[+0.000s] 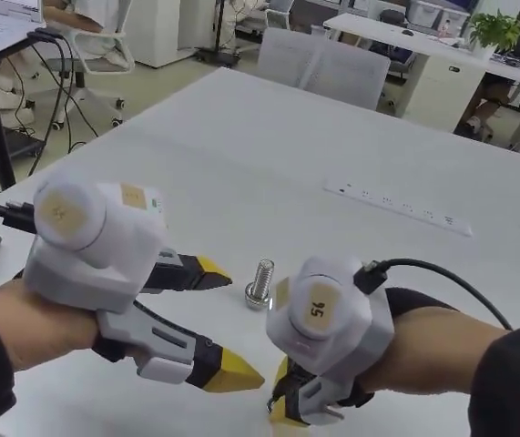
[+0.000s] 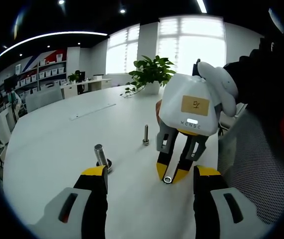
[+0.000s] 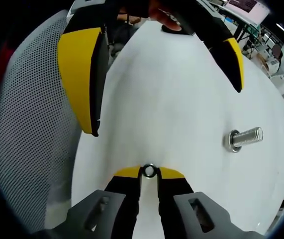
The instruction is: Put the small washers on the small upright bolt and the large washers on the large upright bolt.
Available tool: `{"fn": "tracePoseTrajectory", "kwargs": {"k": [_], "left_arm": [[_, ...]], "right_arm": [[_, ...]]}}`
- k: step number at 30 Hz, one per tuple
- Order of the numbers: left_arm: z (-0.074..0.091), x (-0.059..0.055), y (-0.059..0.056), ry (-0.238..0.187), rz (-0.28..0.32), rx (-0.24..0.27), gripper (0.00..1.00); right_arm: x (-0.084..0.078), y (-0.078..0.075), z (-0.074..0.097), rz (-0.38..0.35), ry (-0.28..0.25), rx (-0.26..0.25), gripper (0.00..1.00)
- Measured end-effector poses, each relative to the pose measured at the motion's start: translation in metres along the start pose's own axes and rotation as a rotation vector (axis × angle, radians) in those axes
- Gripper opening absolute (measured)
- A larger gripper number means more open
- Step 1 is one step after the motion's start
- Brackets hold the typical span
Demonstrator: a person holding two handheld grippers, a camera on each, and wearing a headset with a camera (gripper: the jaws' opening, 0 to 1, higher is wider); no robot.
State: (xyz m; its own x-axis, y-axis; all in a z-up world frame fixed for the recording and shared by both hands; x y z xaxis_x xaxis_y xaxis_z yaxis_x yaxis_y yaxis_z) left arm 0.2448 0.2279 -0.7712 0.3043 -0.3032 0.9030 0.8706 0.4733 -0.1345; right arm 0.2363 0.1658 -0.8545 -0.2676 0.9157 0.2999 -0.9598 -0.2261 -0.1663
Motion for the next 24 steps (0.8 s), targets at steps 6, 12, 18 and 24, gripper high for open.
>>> {"fn": "tracePoseTrajectory", "kwargs": {"k": [6, 12, 18, 24], "left_arm": [[0.000, 0.000, 0.000, 0.001, 0.000, 0.000, 0.69], [-0.002, 0.000, 0.001, 0.004, 0.000, -0.003, 0.69], [-0.003, 0.000, 0.000, 0.008, 0.000, -0.006, 0.69], [-0.004, 0.000, 0.001, 0.015, 0.000, -0.011, 0.69]], "right_arm": [[-0.001, 0.000, 0.001, -0.003, 0.002, 0.000, 0.13], [-0.009, -0.002, 0.003, -0.011, 0.012, -0.003, 0.13], [-0.019, -0.002, 0.007, -0.030, 0.020, -0.008, 0.13], [-0.031, -0.005, 0.011, -0.054, 0.032, -0.016, 0.13]]}}
Point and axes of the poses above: the centre of the closed fingertips' face, and the gripper's own axes: z roughly backward along the fingers, y roughly to its left, x roughly out of its top, the point moved 2 cm from there along z, roughly backward along the fingers, and after that the axes turned 8 degrees about -x, right-handed, at the moved point
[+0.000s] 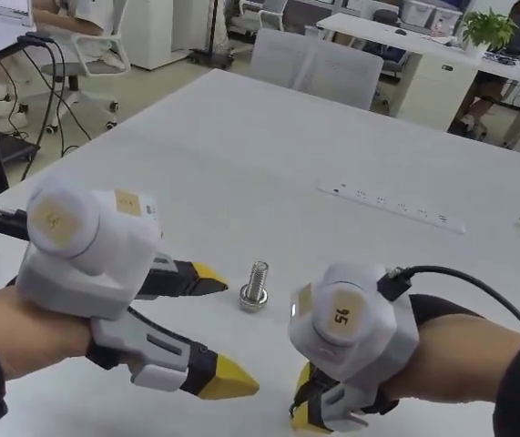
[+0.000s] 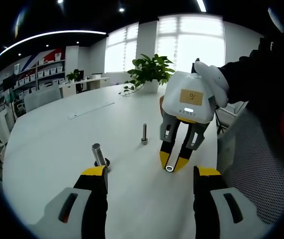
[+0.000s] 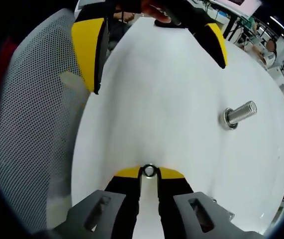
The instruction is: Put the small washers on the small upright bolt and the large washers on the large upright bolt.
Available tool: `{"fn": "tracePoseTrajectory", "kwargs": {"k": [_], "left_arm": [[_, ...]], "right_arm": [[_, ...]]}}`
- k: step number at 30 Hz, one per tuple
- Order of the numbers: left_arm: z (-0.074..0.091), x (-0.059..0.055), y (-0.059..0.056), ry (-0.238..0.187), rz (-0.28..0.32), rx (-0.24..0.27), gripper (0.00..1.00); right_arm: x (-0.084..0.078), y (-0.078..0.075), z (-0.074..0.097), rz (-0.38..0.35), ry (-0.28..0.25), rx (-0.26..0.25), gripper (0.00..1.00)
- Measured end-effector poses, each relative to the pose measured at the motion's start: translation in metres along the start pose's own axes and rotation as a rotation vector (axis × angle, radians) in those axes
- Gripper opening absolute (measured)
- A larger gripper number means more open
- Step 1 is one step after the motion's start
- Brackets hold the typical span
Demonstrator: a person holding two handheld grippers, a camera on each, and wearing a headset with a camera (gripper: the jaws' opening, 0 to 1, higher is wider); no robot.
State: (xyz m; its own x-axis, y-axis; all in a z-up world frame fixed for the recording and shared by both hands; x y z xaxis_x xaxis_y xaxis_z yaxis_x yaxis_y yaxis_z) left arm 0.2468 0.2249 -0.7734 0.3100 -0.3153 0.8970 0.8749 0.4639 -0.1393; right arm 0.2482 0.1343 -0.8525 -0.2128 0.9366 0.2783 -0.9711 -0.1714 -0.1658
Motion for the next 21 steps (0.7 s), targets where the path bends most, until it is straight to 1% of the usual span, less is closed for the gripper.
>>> {"fn": "tracePoseTrajectory", "kwargs": {"k": [10, 15, 21], "left_arm": [[-0.002, 0.000, 0.001, 0.006, 0.001, -0.005, 0.69], [-0.002, -0.001, 0.001, 0.010, 0.000, -0.007, 0.69], [-0.004, -0.001, 0.001, 0.015, 0.000, -0.011, 0.69]], "right_arm": [[-0.016, -0.002, 0.006, -0.031, 0.013, -0.007, 0.13], [-0.030, -0.003, 0.012, -0.058, 0.024, -0.011, 0.13], [-0.046, -0.006, 0.021, -0.091, 0.034, -0.026, 0.13]]}}
Point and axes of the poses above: the centre of the closed fingertips' face, and the gripper's own axes: z roughly backward along the fingers, y roughly to its left, x roughly out of its top, the point moved 2 cm from there along z, roughly backward along the fingers, and after that the axes turned 8 degrees about -x, right-handed, at the moved point
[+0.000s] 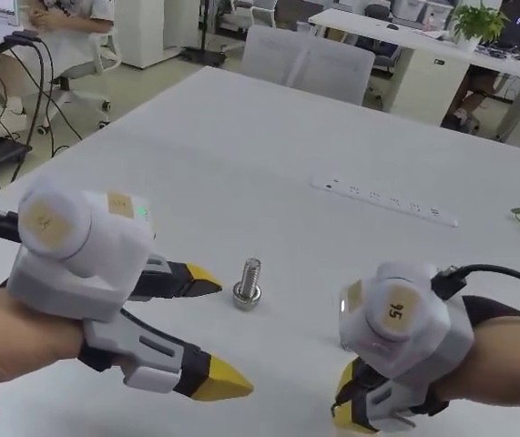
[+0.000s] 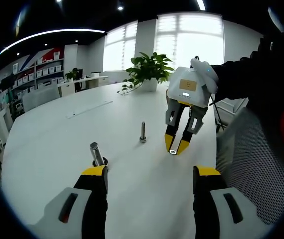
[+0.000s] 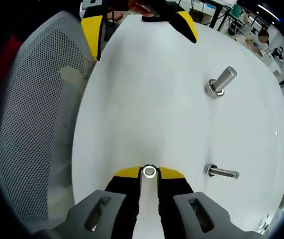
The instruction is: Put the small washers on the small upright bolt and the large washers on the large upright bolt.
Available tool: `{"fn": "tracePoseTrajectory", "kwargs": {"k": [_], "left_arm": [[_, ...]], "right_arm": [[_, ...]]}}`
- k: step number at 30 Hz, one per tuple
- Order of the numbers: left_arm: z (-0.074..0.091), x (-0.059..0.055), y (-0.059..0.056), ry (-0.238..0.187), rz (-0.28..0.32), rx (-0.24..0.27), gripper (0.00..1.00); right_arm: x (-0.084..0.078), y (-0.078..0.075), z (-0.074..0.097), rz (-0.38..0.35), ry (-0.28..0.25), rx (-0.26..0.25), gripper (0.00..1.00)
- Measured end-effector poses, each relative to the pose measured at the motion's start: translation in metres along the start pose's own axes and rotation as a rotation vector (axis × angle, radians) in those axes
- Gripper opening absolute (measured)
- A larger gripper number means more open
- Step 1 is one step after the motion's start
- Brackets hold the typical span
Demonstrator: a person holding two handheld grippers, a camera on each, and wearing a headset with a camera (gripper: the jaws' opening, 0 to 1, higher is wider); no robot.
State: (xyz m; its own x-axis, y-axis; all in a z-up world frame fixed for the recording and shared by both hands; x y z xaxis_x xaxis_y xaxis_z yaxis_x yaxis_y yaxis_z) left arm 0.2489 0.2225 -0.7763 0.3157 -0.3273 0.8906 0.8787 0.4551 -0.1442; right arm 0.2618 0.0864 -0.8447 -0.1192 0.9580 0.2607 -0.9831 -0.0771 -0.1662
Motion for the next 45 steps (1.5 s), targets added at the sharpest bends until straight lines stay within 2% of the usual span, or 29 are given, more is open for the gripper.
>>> {"fn": "tracePoseTrajectory", "kwargs": {"k": [9, 15, 26, 33, 45], "left_arm": [[0.000, -0.001, 0.000, 0.004, 0.002, -0.001, 0.69], [-0.001, -0.002, -0.001, 0.005, 0.003, -0.002, 0.69], [-0.003, -0.003, -0.002, 0.009, 0.005, -0.003, 0.69], [-0.003, -0.003, -0.002, 0.010, 0.010, -0.003, 0.69], [-0.003, -0.003, -0.002, 0.008, 0.011, 0.001, 0.69]], "right_arm": [[-0.018, -0.011, 0.011, -0.047, 0.010, -0.022, 0.13], [-0.033, -0.025, 0.022, -0.076, 0.022, -0.050, 0.13], [-0.045, -0.045, 0.036, -0.100, 0.031, -0.092, 0.13], [-0.046, -0.056, 0.041, -0.099, 0.033, -0.108, 0.13], [-0.030, -0.078, 0.053, -0.060, 0.024, -0.138, 0.13]]}}
Point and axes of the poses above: the centre of the closed fingertips' face, and the gripper's own axes: z roughly backward along the fingers, y roughly to its left, x roughly out of its top, the point moved 2 cm from there along z, roughly backward along the fingers, and after that the axes turned 8 degrees about -x, right-handed, at the moved point
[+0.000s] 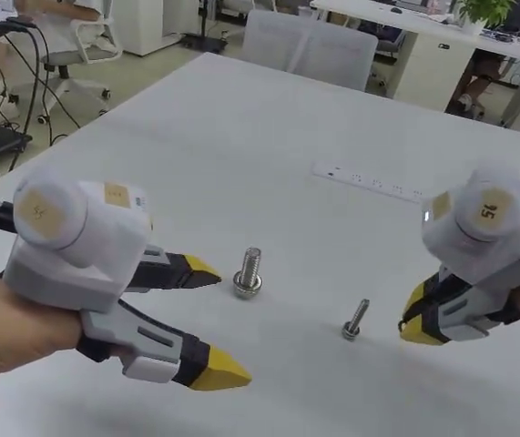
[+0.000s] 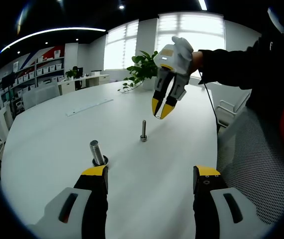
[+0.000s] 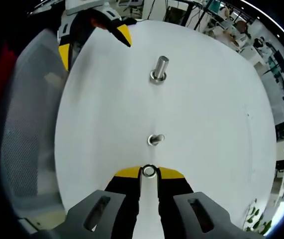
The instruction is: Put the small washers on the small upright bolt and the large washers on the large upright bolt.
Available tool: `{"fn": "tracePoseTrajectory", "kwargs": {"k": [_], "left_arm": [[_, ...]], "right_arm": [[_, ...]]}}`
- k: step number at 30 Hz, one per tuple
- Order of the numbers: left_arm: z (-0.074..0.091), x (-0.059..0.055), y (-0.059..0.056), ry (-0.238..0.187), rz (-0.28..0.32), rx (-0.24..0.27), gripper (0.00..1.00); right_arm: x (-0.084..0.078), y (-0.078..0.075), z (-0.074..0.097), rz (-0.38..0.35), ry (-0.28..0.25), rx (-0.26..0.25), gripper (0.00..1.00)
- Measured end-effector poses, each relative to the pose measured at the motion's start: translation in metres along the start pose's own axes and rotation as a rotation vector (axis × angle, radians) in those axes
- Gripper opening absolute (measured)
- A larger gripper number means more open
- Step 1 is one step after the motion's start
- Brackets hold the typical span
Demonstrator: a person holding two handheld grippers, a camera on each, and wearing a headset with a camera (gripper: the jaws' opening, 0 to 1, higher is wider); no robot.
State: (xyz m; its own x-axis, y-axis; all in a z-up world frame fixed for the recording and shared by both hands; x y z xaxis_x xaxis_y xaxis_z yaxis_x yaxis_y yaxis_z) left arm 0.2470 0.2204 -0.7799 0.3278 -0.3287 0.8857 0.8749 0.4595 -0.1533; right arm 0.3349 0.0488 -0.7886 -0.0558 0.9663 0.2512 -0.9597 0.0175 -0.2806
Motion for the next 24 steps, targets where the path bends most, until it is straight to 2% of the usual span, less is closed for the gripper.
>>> {"fn": "tracePoseTrajectory", "kwargs": {"k": [9, 16, 24], "left_arm": [[0.001, -0.001, 0.001, -0.002, 0.003, 0.003, 0.69], [0.002, -0.001, 0.001, -0.005, 0.006, 0.005, 0.69], [0.003, -0.001, 0.003, -0.009, 0.009, 0.008, 0.69]], "right_arm": [[0.022, -0.008, 0.007, 0.048, -0.020, -0.018, 0.13], [0.036, -0.011, 0.004, 0.081, -0.032, -0.014, 0.13], [0.041, -0.010, -0.003, 0.101, -0.033, 0.003, 0.13]]}}
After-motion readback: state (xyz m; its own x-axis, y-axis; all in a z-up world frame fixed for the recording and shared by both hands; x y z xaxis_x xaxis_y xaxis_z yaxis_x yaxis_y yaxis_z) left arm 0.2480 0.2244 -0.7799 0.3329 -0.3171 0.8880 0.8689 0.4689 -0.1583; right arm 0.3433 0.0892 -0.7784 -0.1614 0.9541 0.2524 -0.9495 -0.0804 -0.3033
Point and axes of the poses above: the centre of the closed fingertips' face, and the gripper's own axes: z roughly backward along the fingers, y roughly to its left, x roughly out of its top, the point moved 2 cm from there along z, roughly backward along the fingers, and after that the axes turned 8 degrees about -x, right-handed, at the moved point
